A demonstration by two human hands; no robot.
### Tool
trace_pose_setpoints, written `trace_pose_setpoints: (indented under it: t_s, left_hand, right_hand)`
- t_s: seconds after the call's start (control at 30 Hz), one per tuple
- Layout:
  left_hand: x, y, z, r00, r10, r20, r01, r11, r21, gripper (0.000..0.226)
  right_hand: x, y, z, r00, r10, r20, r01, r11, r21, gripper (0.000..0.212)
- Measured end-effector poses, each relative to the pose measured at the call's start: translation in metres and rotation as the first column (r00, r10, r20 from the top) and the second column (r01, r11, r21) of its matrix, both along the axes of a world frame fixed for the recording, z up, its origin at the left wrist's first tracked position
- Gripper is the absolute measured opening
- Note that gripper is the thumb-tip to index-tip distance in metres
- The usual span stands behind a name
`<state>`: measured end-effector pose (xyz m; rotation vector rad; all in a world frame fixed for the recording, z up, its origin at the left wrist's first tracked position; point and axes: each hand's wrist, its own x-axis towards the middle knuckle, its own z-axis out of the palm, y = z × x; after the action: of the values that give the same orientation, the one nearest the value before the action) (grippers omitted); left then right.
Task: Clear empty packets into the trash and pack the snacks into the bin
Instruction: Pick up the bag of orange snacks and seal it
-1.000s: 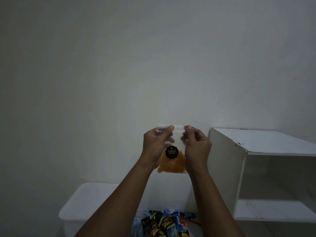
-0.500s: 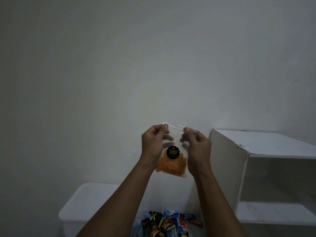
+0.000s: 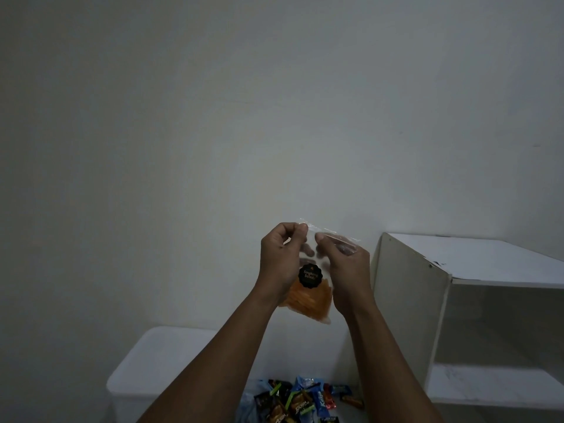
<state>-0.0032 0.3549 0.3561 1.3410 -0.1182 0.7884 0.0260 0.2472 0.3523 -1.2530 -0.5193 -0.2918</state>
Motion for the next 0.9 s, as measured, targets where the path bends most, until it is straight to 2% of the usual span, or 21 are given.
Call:
trace_pose_setpoints:
  t_s: [0.13, 0.33, 0.53, 0.77, 0.9]
  left_hand:
    - [-0.002, 0.004, 0.000, 0.998, -0.063, -0.030, 0.064, 0.997, 0.032, 0.018]
    - [-0.001, 0.008, -0.006, 0.999, 0.014, -0.042, -0.011, 0.998, 0.059, 0.018]
    - [-0.001, 0.014, -0.005, 0.994, -0.083, -0.064, 0.083, 0.997, -0.011, 0.020]
    - [0.001, 0.014, -0.007, 0.999, -0.012, -0.051, 0.013, 1.000, 0.010, 0.019]
    - [-0.001, 0.012, -0.005, 0.995, -0.081, -0.053, 0.078, 0.995, -0.059, 0.018]
  right_hand:
    - [0.001, 0.003, -0.001, 1.000, -0.017, 0.020, 0.017, 1.000, 0.008, 0.012]
    - [0.002, 0.014, -0.006, 1.000, -0.028, 0.000, 0.028, 1.000, -0.002, 0.015]
    - [0.004, 0.015, -0.002, 0.996, -0.079, 0.032, 0.080, 0.996, -0.034, 0.017]
    - [0.000, 0.018, -0.004, 0.996, -0.086, -0.022, 0.086, 0.996, -0.007, 0.017]
    - [-0.001, 0.017, -0.002, 0.992, -0.119, -0.034, 0.120, 0.993, 0.014, 0.013]
